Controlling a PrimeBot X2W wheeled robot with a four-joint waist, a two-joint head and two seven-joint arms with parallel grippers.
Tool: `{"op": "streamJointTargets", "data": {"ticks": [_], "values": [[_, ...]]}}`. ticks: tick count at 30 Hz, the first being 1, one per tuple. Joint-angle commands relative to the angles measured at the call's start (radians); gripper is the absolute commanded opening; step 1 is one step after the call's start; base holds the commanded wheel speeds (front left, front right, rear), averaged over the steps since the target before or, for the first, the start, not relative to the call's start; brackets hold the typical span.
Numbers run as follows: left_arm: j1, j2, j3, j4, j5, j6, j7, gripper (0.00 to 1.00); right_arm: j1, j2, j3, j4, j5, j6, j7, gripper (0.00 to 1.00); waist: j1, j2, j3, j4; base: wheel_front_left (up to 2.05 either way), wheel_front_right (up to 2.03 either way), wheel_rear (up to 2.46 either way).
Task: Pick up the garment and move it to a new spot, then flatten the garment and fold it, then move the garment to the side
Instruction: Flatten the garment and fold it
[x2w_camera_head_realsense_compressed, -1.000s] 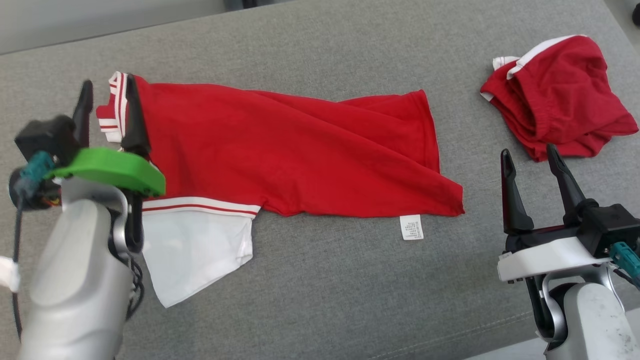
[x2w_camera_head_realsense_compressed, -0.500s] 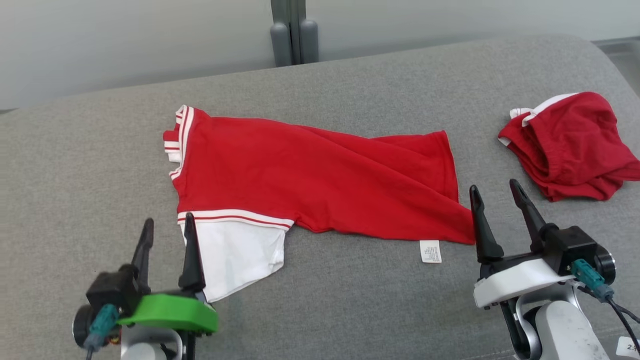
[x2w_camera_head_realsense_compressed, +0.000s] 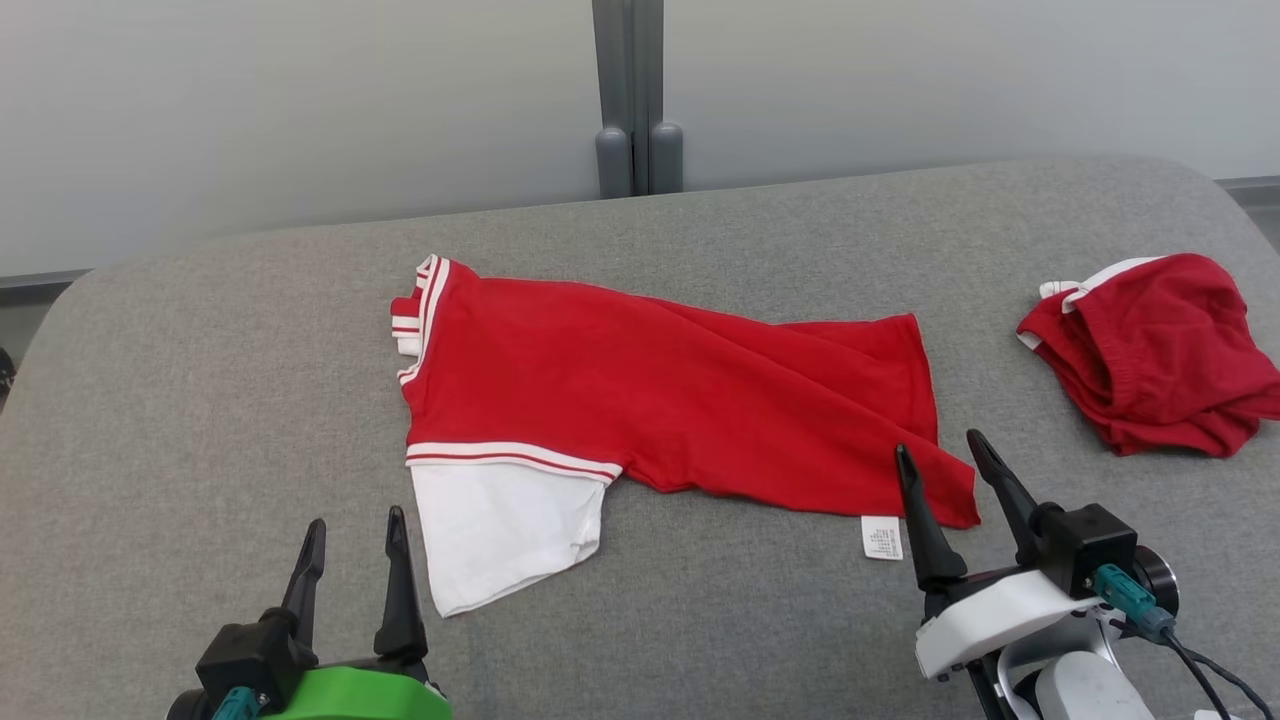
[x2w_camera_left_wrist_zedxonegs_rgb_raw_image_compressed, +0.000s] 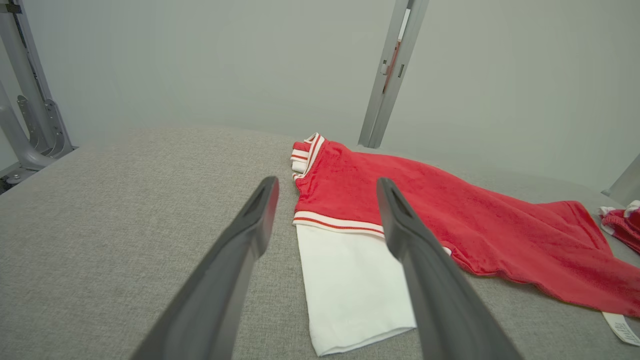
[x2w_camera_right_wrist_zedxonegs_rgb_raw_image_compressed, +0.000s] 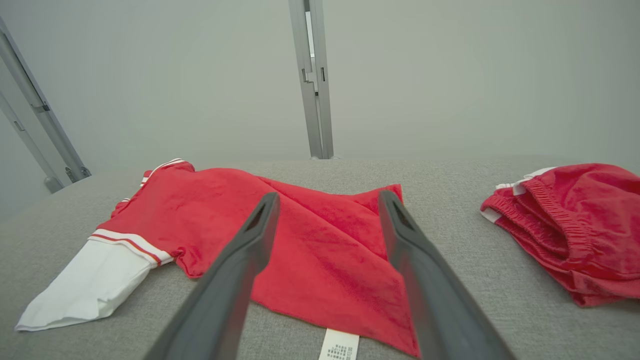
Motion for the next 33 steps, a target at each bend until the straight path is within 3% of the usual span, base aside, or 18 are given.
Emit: {"op": "streamJointTargets", "data": {"ticks": [1, 33], "values": [[0.015, -0.004, 0.005, -0.001, 0.004, -0.004, 0.000, 1.00, 0.010, -0.002, 0.000, 0.001, 0.007, -0.002, -0.004, 1.00, 0.0000, 0.0000, 0.000, 0.000, 0.00, 0.00, 0.00], [0.012, -0.021, 0.004, 0.017, 0.037, -0.018, 0.000, 1.00, -0.005, -0.002, -0.032, -0.020, -0.001, -0.002, -0.004, 1.00, 0.0000, 0.0000, 0.011, 0.002, 0.00, 0.00, 0.00]]}}
